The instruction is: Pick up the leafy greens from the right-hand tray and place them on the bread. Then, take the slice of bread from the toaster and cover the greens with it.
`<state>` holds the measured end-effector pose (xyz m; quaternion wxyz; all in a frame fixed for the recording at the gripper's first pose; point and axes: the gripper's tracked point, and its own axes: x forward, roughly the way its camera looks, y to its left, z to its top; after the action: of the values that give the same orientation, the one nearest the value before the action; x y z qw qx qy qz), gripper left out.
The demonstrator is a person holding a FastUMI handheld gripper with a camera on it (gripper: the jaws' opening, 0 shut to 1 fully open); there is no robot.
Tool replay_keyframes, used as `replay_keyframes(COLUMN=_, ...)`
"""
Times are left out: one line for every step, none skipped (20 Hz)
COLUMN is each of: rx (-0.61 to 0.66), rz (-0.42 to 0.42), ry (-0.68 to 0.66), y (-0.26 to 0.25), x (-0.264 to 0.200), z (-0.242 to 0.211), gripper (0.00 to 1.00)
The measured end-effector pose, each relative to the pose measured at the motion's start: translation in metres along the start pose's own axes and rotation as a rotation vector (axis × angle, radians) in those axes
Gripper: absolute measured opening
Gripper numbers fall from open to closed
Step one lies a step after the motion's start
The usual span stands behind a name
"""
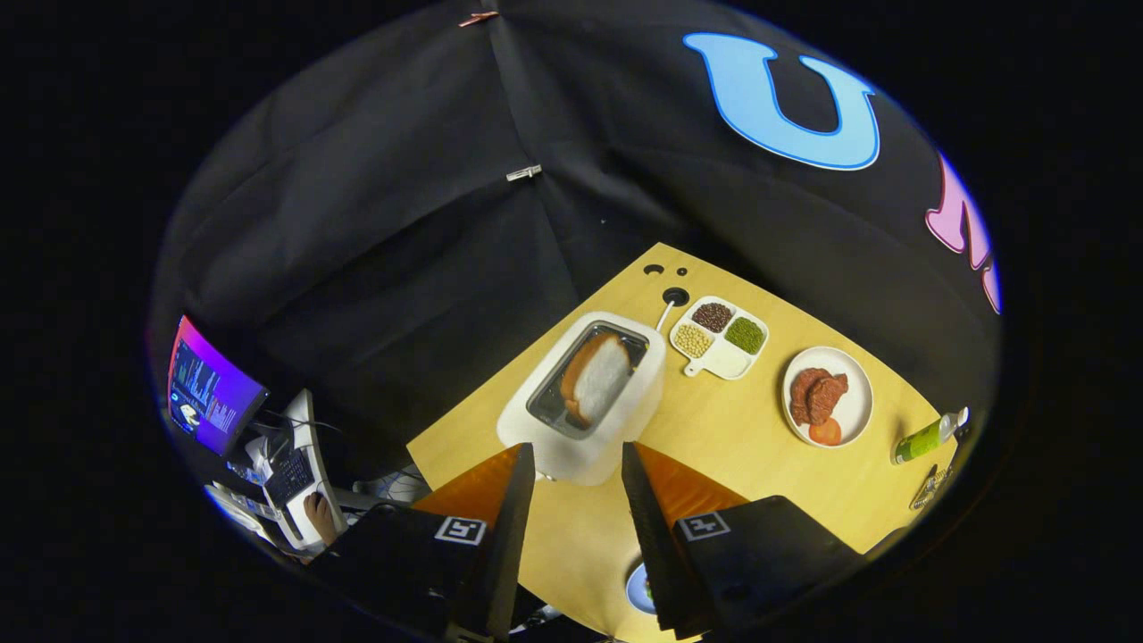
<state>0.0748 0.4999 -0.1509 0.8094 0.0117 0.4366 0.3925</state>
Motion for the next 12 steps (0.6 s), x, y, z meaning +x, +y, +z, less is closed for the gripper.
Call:
replay_keyframes(rx=0.003, rz=-0.007, ry=0.003, y=0.002, x=0.008, z=0.005, gripper=0.63)
replay_keyframes(rx=0.008, rz=-0.014, ry=0.007, y=0.004, x=0.016, z=0.010, gripper=0.63)
replay_keyframes(rx=0.015, rz=-0.022, ry=0.010, y=0.006, x=0.023, z=0.015, gripper=0.62)
replay_keyframes(rx=0.021, rz=-0.032, ry=0.016, y=0.008, x=0.031, z=0.018, gripper=0.62)
replay_keyframes(rx=0.024, rz=-0.045, ry=0.022, y=0.008, x=0.040, z=0.021, gripper=0.63)
replay_keyframes(rx=0.025, rz=-0.058, ry=0.029, y=0.008, x=0.048, z=0.023, gripper=0.63)
replay_keyframes(rx=0.026, rz=-0.071, ry=0.038, y=0.008, x=0.054, z=0.024, gripper=0.62)
replay_keyframes(rx=0.031, rz=-0.086, ry=0.050, y=0.008, x=0.062, z=0.025, gripper=0.63)
replay_keyframes(rx=0.037, rz=-0.105, ry=0.062, y=0.006, x=0.072, z=0.025, gripper=0.63)
replay_keyframes(rx=0.043, rz=-0.124, ry=0.075, y=0.004, x=0.079, z=0.024, gripper=0.63)
replay_keyframes(rx=0.047, rz=-0.144, ry=0.089, y=0.001, x=0.085, z=0.024, gripper=0.62)
replay_keyframes(rx=0.053, rz=-0.167, ry=0.101, y=-0.002, x=0.092, z=0.024, gripper=0.62)
